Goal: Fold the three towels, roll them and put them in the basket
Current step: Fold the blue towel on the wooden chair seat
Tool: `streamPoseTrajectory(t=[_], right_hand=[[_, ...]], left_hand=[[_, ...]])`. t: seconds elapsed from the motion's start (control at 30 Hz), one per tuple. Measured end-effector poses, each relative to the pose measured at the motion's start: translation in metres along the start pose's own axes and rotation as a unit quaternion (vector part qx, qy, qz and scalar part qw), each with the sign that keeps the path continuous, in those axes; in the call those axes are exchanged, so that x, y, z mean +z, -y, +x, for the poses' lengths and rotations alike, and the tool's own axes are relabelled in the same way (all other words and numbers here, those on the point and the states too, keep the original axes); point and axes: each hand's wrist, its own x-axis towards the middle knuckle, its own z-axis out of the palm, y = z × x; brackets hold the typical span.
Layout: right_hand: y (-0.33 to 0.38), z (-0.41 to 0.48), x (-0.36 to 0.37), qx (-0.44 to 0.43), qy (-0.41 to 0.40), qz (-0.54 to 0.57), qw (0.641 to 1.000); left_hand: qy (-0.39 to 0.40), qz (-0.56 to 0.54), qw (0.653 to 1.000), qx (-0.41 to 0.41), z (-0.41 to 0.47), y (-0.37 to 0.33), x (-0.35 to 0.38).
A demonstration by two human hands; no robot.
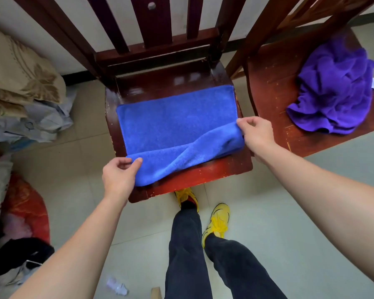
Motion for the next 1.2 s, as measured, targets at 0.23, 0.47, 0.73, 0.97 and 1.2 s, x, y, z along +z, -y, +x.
streamPoseTrajectory(t=[0.23,0.47,0.73,0.97,1.2], right_hand=[[-0.025,-0.016,0.003,0.043,0.072,-0.038,0.996],[-0.043,-0.029,-0.004,0.062,0.026,0.025,0.997],[-0.036,-0.036,-0.012,0.039,0.003,0.019,0.999],[-0.062,-0.052,-0.027,0.048,-0.015,-0.003,0.999],[-0.097,-0.066,-0.043,0.053,0.011,-0.096,0.994]], left_hand=[[-0.022,0.083,0.991,-0.104,-0.018,0.032,0.013],[-0.003,0.013,0.993,-0.116,-0.019,0.041,0.012],[-0.112,0.001,0.994,0.014,-0.022,0.015,0.000],[-0.142,-0.025,0.986,0.083,-0.058,0.012,-0.025],[-0.028,0.097,0.991,0.085,-0.086,0.036,-0.023]])
